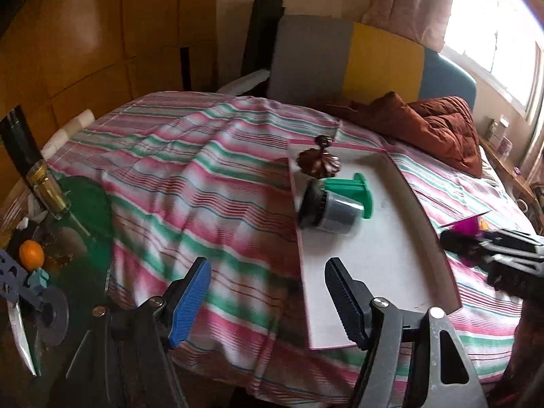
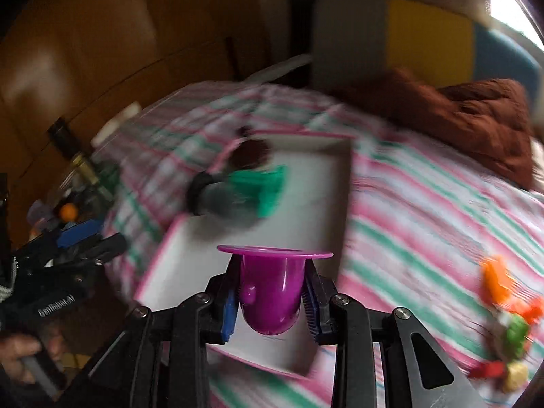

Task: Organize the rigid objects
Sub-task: 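Carry the magenta funnel to the tray and open the right gripper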

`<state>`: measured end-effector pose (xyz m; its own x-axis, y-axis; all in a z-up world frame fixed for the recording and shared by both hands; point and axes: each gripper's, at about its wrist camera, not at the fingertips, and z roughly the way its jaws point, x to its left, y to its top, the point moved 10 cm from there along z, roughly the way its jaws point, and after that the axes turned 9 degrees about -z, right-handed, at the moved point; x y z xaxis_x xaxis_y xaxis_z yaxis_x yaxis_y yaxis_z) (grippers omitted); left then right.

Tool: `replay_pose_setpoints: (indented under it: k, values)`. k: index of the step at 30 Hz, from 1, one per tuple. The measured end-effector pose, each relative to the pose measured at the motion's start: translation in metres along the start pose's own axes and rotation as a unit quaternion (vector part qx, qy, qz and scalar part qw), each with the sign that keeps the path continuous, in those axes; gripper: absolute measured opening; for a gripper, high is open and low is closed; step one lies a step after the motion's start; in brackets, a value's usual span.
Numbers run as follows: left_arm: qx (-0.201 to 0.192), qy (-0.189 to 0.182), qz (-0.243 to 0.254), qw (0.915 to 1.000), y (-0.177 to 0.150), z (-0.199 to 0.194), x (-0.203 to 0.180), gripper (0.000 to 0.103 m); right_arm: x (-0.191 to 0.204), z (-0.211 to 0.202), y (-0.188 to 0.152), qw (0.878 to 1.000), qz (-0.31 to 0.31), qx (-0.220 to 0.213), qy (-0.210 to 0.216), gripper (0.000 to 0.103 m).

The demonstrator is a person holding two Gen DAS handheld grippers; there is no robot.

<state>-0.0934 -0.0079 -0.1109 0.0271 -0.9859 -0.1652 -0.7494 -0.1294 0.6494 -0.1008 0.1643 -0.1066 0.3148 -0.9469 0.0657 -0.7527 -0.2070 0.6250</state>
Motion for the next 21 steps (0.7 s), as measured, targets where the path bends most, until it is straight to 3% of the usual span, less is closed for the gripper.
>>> replay_pose_setpoints:
  k: [7, 13, 15, 18, 21]
  values:
    - [0.006, 0.008, -0.019, 0.9998, -0.003, 0.002, 0.020, 0.070, 0.047, 0.067, 0.013, 0.998, -0.001, 0.052, 0.047, 0.033]
    - [0.008, 0.013, -0.027, 0.9995, -0.003, 0.005, 0.027, 0.070, 0.056, 0.099, 0.020, 0.997, -0.003, 0.072, 0.031, 0.034]
    - [0.008, 0.014, -0.025, 0.9995, -0.004, 0.004, 0.028, 0.070, 0.060, 0.106, 0.024, 0.996, 0.001, 0.074, 0.044, 0.035]
    - [0.007, 0.017, -0.024, 0.9995, -0.003, 0.004, 0.029, 0.070, 0.065, 0.112, 0.026, 0.996, 0.001, 0.079, 0.050, 0.046]
    - [0.005, 0.018, -0.027, 0.9995, -0.002, 0.003, 0.031, 0.070, 0.068, 0.106, 0.025, 0.996, -0.001, 0.070, 0.054, 0.050]
